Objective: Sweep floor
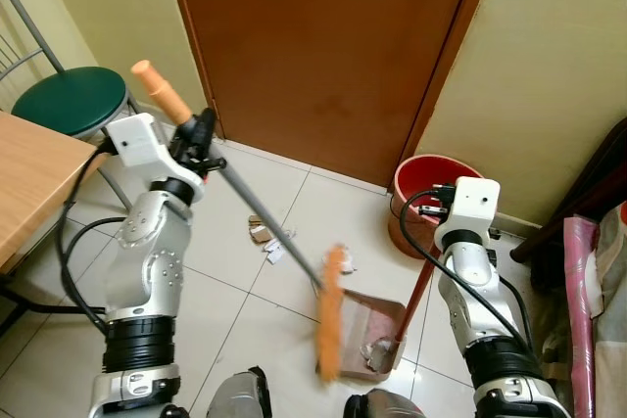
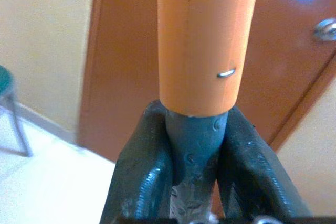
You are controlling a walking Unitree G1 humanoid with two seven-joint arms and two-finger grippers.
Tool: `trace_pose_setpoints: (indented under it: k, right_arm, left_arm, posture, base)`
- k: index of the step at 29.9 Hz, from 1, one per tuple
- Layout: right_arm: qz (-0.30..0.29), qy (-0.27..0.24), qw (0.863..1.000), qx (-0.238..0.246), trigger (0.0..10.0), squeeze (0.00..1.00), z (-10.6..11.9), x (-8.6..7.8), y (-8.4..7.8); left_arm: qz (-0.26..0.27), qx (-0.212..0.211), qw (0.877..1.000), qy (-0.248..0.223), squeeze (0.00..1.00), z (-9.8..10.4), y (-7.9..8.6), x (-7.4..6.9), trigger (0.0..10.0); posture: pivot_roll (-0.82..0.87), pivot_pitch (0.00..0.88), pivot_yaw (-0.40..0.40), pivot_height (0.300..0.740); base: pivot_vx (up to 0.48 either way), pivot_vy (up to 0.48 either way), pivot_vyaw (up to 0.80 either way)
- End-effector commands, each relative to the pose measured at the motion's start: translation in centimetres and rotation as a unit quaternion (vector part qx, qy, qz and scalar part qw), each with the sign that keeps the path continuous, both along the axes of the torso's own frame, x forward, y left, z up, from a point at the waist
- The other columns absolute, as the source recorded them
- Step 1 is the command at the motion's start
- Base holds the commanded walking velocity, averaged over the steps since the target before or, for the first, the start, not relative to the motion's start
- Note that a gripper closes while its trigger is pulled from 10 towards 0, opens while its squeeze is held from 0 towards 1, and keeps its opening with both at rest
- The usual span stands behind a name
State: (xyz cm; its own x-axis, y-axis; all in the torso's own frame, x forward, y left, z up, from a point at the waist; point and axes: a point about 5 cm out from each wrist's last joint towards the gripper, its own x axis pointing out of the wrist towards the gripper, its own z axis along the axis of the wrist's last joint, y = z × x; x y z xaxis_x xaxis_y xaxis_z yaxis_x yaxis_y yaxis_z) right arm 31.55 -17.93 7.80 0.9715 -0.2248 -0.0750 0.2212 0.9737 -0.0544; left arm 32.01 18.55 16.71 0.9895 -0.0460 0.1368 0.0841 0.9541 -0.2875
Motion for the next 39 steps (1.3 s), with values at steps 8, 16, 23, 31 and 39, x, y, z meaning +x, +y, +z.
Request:
trace_pose_setpoints:
  k: [8, 16, 23, 31, 39]
  right_arm:
    - [-0.001, -0.007, 1.000, 0.027, 10.0, 0.00, 0.0, -0.4, -0.1]
    - [0.017, -0.072, 0.995, 0.062, 10.0, 0.00, 2.4, 0.0, 0.5]
    - [0.012, -0.074, 0.995, 0.059, 10.0, 0.00, 2.8, -0.2, 0.0]
    - [-0.008, -0.044, 0.999, 0.029, 10.0, 0.00, 1.6, -1.3, -1.5]
    - [-0.003, -0.017, 0.999, 0.039, 10.0, 0.00, -0.4, -1.9, -1.1]
  left_arm:
    - [0.041, 0.071, 0.997, -0.002, 0.00, -1.1, 2.6, -1.7, 10.0]
    - [0.032, 0.146, 0.988, 0.029, 0.00, -4.1, 2.0, -2.6, 10.0]
    - [0.009, 0.154, 0.987, 0.032, 0.00, -4.9, 0.9, -2.8, 10.0]
    - [-0.017, 0.147, 0.989, 0.003, 0.00, -4.1, -0.6, -2.0, 10.0]
    - [-0.022, 0.137, 0.990, 0.010, 0.00, -4.5, -1.0, -2.3, 10.0]
  posture:
    - [0.00, 0.117, -0.018, 0.740]
    - [-0.01, 0.101, 0.005, 0.740]
    - [-0.03, 0.101, 0.007, 0.740]
    - [-0.06, 0.123, -0.031, 0.740]
    - [-0.02, 0.107, -0.031, 0.740]
  base:
    - [0.000, 0.000, 0.00]
    - [0.000, 0.000, 0.00]
    - [0.000, 0.000, -0.34]
    - [0.154, 0.000, -0.80]
    - [0.216, 0.000, -0.43]
